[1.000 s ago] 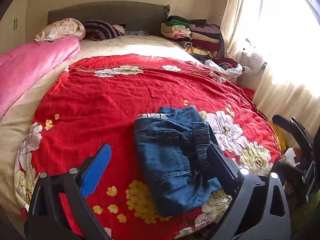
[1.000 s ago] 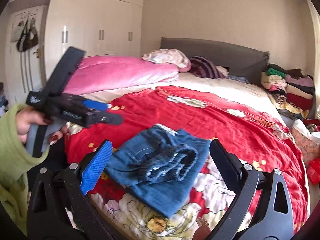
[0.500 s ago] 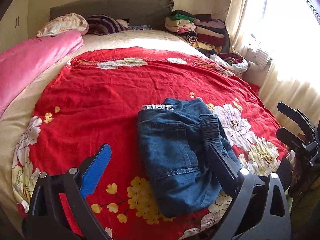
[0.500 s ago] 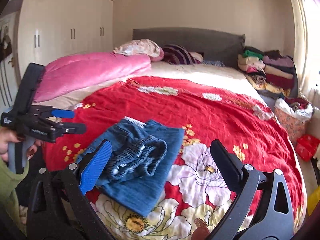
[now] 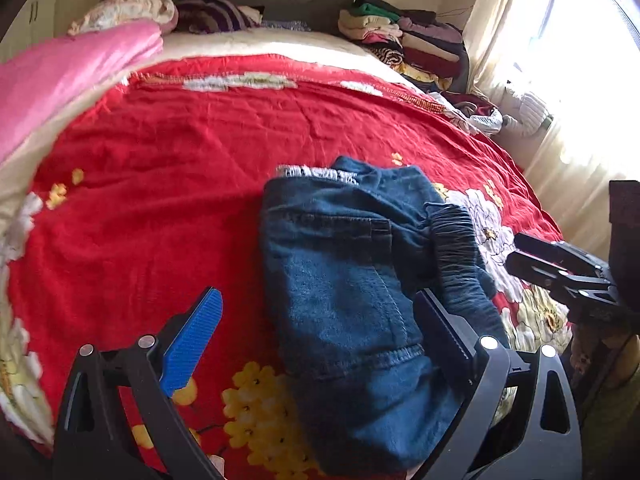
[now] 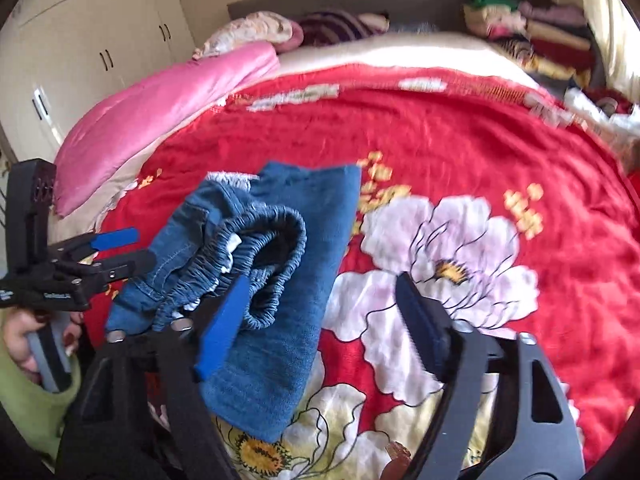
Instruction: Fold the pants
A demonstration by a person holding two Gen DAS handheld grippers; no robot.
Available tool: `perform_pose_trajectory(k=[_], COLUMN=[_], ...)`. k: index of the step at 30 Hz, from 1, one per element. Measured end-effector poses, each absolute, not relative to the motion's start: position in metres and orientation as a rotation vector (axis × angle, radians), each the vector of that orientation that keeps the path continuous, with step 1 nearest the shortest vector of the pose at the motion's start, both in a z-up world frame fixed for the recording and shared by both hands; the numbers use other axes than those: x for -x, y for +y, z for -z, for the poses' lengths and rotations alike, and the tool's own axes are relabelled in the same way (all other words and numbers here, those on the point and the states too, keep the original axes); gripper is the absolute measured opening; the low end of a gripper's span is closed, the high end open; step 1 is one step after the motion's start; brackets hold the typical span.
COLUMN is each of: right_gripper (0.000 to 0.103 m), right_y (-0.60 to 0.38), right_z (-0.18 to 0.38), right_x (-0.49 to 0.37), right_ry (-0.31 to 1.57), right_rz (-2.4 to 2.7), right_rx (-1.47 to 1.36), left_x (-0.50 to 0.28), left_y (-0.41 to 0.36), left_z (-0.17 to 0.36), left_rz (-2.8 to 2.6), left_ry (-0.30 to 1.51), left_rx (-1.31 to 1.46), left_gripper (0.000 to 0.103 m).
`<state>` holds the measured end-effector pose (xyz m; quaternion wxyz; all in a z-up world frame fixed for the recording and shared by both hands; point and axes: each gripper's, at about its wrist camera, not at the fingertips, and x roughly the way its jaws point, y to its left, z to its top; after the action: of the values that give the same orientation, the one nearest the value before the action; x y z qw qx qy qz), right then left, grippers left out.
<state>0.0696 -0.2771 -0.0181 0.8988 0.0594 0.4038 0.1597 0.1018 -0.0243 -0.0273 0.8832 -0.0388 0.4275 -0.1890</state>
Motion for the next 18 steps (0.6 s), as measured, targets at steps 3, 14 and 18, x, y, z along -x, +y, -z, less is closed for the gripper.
perform_pose_trajectory(k=[3,14,18], right_gripper=[0.052,0.047,0.044], right_y=[-0.276,-0.268,-0.261], right_z=[0.029,0.064,0.067], right_x=[-0.081,-0.111,-0.112], right_ry=[0.886,0.979,0.955], right_rz=[-0.362,-0.483,-0.522], right_rx=[-0.151,-0.253,-0.244], left_x=[-0.109,-0.12,-0.122], left_y=[-0.026,-0.039,-0.044], left_z=[0.04,0.058,0.059], left_rz=[0.401,0.455,0.463], left_ry=[0.921,0.928,0.916], left_rx=[0.1,0.134,0.146], left_gripper=[0.094,0.075,0.06])
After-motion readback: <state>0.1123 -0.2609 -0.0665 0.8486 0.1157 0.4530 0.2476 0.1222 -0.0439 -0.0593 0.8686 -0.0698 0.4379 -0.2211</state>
